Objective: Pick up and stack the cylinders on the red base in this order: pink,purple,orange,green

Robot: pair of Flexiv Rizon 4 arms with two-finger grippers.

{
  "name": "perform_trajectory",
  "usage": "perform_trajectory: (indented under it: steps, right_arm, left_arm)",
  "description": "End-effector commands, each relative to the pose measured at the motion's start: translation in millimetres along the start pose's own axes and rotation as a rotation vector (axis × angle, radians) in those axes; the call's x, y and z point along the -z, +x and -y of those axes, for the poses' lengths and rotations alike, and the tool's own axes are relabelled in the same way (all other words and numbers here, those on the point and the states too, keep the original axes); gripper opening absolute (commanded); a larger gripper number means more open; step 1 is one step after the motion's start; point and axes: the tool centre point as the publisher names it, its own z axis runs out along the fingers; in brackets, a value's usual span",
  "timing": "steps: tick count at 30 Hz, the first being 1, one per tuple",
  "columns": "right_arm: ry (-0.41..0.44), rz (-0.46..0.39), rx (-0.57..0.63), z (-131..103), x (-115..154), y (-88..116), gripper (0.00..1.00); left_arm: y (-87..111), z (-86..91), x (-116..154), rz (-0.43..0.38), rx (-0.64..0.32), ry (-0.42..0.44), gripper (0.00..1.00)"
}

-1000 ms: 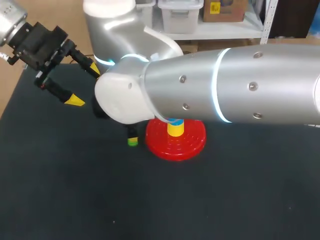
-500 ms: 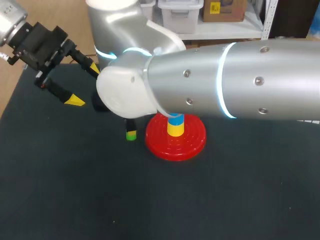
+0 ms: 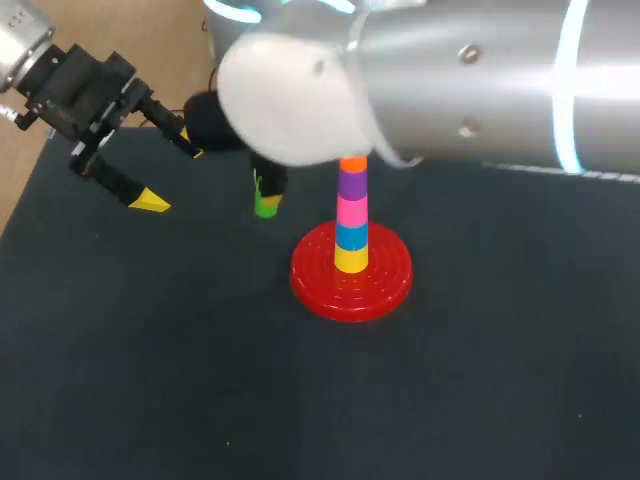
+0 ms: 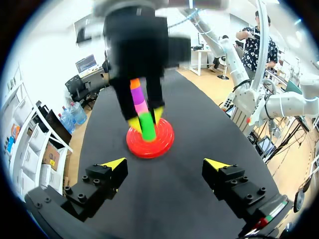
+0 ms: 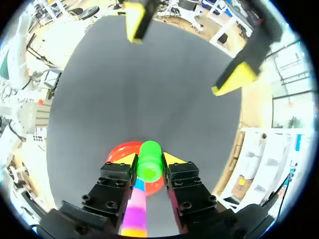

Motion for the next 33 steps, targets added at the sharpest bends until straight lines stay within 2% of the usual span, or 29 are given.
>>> perform_trajectory:
  steps: [1, 7, 14, 16, 22, 33]
  right_arm:
    - [0.133, 0.025, 0.022, -19, 73, 9, 0.0]
    - [0.15, 0.043, 0.033, -11, 134, 20, 0.0]
    - [0.039, 0.057, 0.049, -7, 167, 38, 0.0]
    - [0.006, 0.061, 0.041, -4, 170, 46, 0.0]
    - [-0.051, -0.009, 0.031, -3, 163, 62, 0.0]
    - [-0.036, -0.079, 0.021, -16, 148, 72, 0.0]
  left_arm:
    - [0.5, 0.7, -1, 0.0, -0.002, -0.003, 1.0]
    - [0.5, 0.7, -1, 0.0, -0.002, -0.003, 1.0]
    - [0.5, 0.7, -1, 0.0, -0.002, -0.003, 1.0]
    - [0.5, 0.7, -1, 0.0, -0.002, -0.003, 1.0]
    - [0.5, 0.7, -1, 0.0, -0.002, -0.003, 1.0]
    - [0.5, 0.7, -1, 0.0, -0.002, -0.003, 1.0]
